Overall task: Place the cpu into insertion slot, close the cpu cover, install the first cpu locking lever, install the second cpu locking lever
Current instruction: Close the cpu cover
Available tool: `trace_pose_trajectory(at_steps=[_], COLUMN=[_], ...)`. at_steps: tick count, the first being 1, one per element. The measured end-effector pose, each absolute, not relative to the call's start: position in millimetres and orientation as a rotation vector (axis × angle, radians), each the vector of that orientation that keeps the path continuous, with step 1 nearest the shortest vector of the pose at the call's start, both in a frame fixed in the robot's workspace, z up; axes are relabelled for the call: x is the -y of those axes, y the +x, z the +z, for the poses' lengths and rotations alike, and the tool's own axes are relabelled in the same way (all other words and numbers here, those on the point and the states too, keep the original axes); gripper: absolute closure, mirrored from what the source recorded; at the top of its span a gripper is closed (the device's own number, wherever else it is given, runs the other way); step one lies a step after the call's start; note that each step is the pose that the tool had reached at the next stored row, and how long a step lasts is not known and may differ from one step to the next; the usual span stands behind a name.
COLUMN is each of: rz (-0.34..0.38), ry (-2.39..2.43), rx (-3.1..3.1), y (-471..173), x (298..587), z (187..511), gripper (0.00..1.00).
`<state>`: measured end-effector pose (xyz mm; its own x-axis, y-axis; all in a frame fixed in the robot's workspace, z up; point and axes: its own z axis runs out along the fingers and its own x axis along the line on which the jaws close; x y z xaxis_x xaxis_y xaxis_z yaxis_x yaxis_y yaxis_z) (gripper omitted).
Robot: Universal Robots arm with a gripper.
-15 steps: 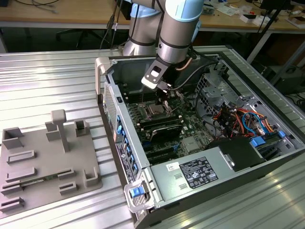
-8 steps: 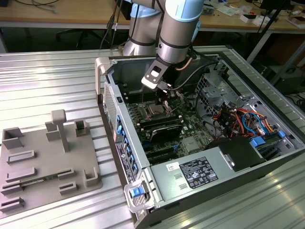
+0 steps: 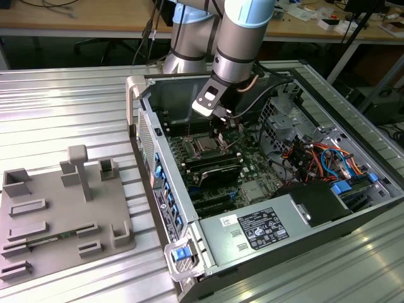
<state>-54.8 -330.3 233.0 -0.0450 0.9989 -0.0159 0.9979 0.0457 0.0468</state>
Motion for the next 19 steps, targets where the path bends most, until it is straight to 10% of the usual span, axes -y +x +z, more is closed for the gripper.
trace_pose_trajectory(at_steps=[19], rz=[0.035], ry=[2.140], rx=[-2.239], y=[-28], x=[329], z=[259], gripper=[0.89])
